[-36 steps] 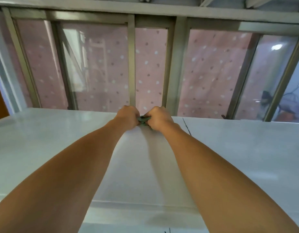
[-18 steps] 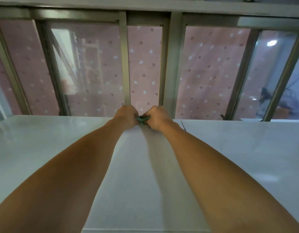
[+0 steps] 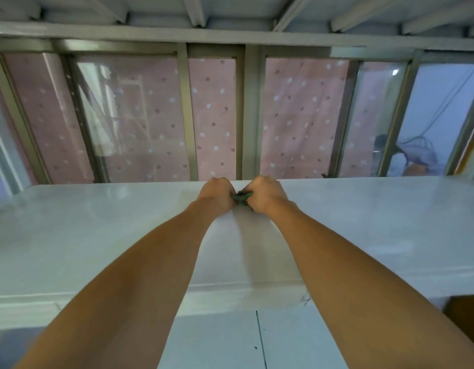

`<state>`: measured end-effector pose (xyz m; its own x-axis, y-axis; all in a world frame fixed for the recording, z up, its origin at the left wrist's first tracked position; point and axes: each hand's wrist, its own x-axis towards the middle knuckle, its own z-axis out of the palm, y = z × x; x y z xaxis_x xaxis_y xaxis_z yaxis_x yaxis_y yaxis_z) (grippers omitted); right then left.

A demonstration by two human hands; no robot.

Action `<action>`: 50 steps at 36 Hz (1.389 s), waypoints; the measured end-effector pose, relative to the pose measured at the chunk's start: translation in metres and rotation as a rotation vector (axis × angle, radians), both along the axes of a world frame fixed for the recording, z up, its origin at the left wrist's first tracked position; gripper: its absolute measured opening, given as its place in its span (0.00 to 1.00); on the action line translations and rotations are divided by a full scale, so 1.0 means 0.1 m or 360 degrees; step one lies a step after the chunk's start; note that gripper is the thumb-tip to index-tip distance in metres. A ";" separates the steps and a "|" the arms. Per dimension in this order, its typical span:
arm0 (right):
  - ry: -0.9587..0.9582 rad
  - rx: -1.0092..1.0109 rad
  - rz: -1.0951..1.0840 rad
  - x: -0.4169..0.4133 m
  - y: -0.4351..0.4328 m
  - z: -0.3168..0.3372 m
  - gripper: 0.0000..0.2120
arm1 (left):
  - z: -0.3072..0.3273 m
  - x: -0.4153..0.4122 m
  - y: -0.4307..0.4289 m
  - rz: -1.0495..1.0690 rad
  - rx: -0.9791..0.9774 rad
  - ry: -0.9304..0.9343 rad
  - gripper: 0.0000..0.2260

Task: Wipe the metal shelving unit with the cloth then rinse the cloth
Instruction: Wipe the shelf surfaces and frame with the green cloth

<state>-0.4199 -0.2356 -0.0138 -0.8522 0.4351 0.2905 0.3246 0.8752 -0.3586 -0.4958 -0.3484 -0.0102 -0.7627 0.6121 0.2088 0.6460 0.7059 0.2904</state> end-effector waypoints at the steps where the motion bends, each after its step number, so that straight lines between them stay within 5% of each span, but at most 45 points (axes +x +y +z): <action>1: 0.0002 0.0000 -0.0004 0.10 -0.04 0.00 0.18 | 0.00 0.08 -0.03 -0.0008 -0.0005 0.0005 0.09; 28: -0.0015 0.0064 0.0118 2.17 -0.48 -0.04 0.15 | -0.02 2.12 -0.49 0.0048 -0.0011 -0.0012 0.05; 50: -0.0050 0.0203 0.0132 2.39 0.04 0.04 0.16 | -0.05 2.39 0.02 0.0101 0.0059 -0.0019 0.05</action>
